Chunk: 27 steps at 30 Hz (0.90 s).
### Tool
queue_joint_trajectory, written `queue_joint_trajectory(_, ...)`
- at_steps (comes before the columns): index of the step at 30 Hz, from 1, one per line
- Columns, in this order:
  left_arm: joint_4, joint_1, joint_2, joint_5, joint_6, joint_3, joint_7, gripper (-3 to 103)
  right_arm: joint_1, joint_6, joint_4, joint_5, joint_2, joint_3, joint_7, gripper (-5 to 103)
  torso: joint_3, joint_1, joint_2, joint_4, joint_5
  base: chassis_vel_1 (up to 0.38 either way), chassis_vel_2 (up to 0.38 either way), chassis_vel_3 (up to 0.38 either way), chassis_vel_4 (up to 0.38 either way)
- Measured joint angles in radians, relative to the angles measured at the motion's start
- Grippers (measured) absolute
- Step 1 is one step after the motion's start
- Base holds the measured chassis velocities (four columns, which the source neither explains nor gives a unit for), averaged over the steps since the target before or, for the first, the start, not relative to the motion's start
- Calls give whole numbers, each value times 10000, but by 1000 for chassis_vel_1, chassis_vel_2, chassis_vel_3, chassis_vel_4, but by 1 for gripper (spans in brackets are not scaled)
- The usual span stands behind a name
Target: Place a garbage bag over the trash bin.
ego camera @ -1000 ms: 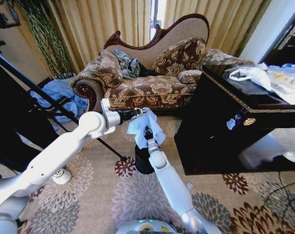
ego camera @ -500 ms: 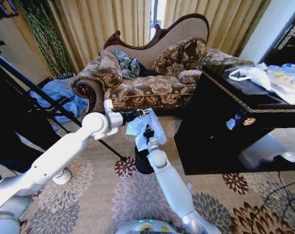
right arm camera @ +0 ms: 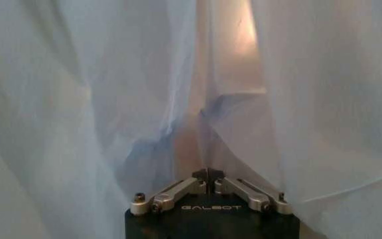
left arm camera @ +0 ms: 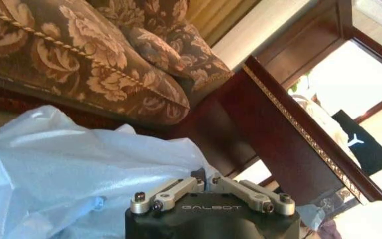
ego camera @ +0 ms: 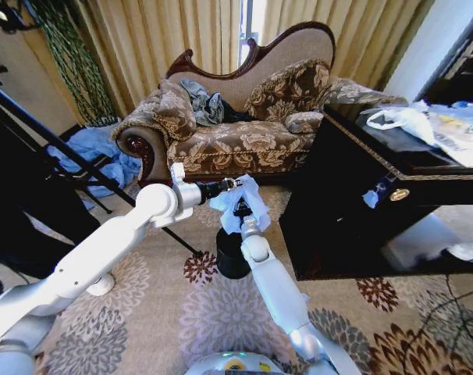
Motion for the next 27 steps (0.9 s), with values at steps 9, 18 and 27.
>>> queue_joint_trajectory(9, 110, 111, -70, 17, -117, -158, 22, 0, 87, -197, 651, 543, 0, -396, 350, 0, 0, 0, 1, 0, 0, 0, 0, 0, 0)
queue_joint_trajectory(18, 69, 121, -299, 24, -238, -59, 24, 0, 528, 104, -33, 659, 0, -459, 424, 0, 0, 0, 0, 0, 0, 0, 0, 0, 0)
queue_joint_trajectory(27, -57, 72, -440, -196, -488, 17, -143, 0, 882, 637, -969, 876, 0, -450, 511, 0, 0, 0, 0, -1, 0, 0, 0, 0, 0)
